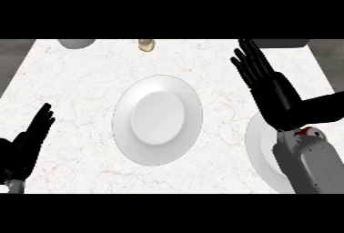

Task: Pick the can from the plate and place it in the plate

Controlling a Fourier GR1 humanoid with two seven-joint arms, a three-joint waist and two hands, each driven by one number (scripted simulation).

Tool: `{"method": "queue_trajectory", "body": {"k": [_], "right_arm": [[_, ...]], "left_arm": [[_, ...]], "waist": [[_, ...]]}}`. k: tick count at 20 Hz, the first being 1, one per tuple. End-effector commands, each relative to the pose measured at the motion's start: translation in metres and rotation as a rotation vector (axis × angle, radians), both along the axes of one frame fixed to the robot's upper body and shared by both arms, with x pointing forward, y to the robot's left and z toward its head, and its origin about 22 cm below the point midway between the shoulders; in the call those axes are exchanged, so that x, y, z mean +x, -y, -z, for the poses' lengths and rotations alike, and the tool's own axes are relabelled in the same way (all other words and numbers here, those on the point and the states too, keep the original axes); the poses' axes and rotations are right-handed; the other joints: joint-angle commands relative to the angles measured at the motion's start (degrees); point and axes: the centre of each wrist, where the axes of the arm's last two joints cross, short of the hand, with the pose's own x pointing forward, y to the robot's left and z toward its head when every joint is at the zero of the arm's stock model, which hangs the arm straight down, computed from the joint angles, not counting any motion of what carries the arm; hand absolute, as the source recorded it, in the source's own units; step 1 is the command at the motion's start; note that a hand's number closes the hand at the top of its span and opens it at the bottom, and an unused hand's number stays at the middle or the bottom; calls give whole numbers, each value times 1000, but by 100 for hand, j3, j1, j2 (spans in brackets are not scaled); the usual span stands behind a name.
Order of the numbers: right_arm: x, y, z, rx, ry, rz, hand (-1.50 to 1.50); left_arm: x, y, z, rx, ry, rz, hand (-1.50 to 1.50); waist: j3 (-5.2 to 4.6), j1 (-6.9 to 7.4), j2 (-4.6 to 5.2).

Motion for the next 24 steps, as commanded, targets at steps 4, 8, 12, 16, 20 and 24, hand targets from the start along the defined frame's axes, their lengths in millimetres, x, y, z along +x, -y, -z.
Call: {"method": "queue_trajectory", "body": {"k": [4, 8, 12, 16, 20, 24], "right_arm": [[-9, 88, 9, 323, -82, -86, -150], [-22, 181, 1, 66, -9, 254, -150], [-65, 211, 66, 252, 61, 395, -150], [-111, 244, 74, 317, 107, 413, -150], [-122, 287, 49, 183, 66, 241, -150], [-121, 297, 32, -101, -4, 131, -150]], "left_arm": [[-2, -2, -9, 176, 124, 3, 0], [-16, 5, 5, 200, 118, 30, 0], [-17, 11, 8, 203, 123, 51, 0], [-5, 17, -10, 200, 131, 36, 0], [-24, -6, 12, 213, 131, 31, 0], [-16, 16, 11, 213, 132, 57, 0]], "waist": [[-60, -23, -6], [-71, -61, 9], [-71, -37, -8], [-79, -22, -26], [-84, 57, -17], [-78, 84, -2]]}}
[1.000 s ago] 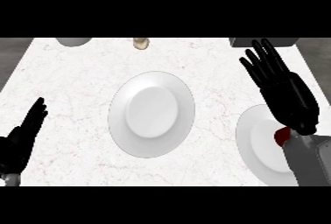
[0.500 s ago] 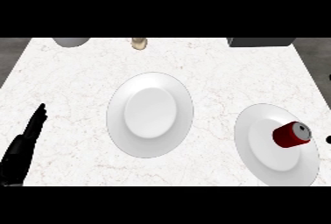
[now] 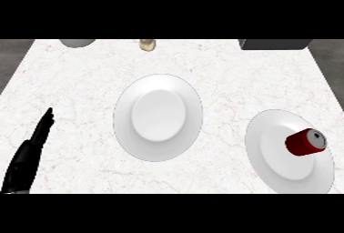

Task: Pick the can from the plate and place it in the plate

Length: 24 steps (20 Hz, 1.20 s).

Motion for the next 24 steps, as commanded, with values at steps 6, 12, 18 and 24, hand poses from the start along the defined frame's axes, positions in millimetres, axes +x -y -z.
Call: {"method": "queue_trajectory", "body": {"k": [6, 12, 18, 24], "right_arm": [[6, 34, -51, -483, -181, -140, -150], [31, 41, -70, -633, -312, -209, -150], [64, 13, -48, -762, -385, -310, -150], [88, -7, -44, -967, -434, -398, -150]], "left_arm": [[5, -6, 5, 2, -4, 4, 0], [12, 10, -10, -10, -2, 30, 0], [11, 13, 2, 11, 36, 23, 0], [26, 6, -18, 8, 11, 33, 0]], "waist": [[-1, 105, 24], [0, 124, 16], [-2, 133, 20], [5, 186, 37]]}}
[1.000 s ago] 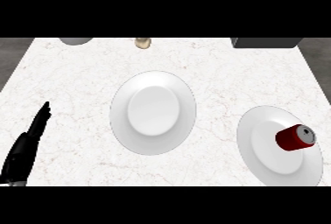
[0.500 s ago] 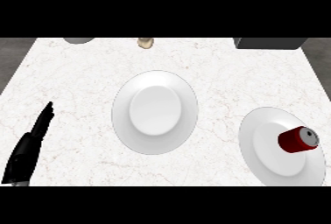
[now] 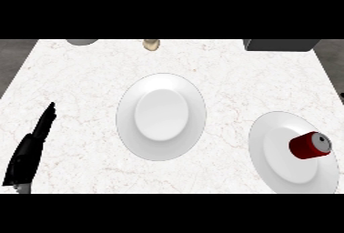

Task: Pick the can from the plate and place it in the plate

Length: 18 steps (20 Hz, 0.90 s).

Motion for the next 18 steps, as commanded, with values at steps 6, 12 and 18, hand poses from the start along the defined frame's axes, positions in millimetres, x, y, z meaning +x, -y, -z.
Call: {"method": "queue_trajectory", "body": {"k": [6, 12, 18], "right_arm": [[21, -5, 37, -120, -72, -133, -150], [14, -23, 76, -118, -111, -193, -150], [37, -34, 83, -144, -132, -214, -150]], "left_arm": [[-17, -4, 4, 10, -6, -1, 0], [-8, -9, 6, 6, -6, -32, 0], [-25, 5, 12, 7, 0, -4, 0]], "waist": [[1, 23, -4], [-3, -62, -14], [-4, -10, -14]]}}
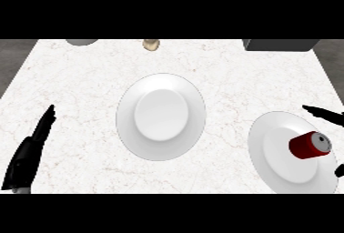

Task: Pick the can from the plate and place it in the plate

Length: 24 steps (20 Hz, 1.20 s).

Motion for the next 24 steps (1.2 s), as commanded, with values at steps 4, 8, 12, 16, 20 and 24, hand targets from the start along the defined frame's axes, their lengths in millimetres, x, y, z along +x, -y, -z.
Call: {"method": "queue_trajectory", "body": {"k": [4, 8, 12, 16, 20, 24], "right_arm": [[15, 8, -6, 44, -54, -69, -150], [0, 3, 29, 45, -59, -68, -150], [-3, -5, 38, 51, -65, -77, -150], [11, -16, 44, 120, -47, -91, 150], [6, -6, 49, 124, 7, -77, 150], [7, -11, 54, 117, 12, -111, 150]], "left_arm": [[-9, -14, 21, 11, -8, 1, 0], [-4, -7, -6, -5, -10, -8, 0], [-17, -17, 18, -15, 7, -18, 0], [-1, 9, 13, -18, 3, -9, 0], [-1, -3, 10, -10, -4, 2, 0], [4, -8, 25, -1, 3, -11, 0]], "waist": [[-4, 0, 8], [-1, -17, -2], [-6, -51, -12], [-1, -23, 1], [-1, -25, 1], [-5, -51, 5]]}}
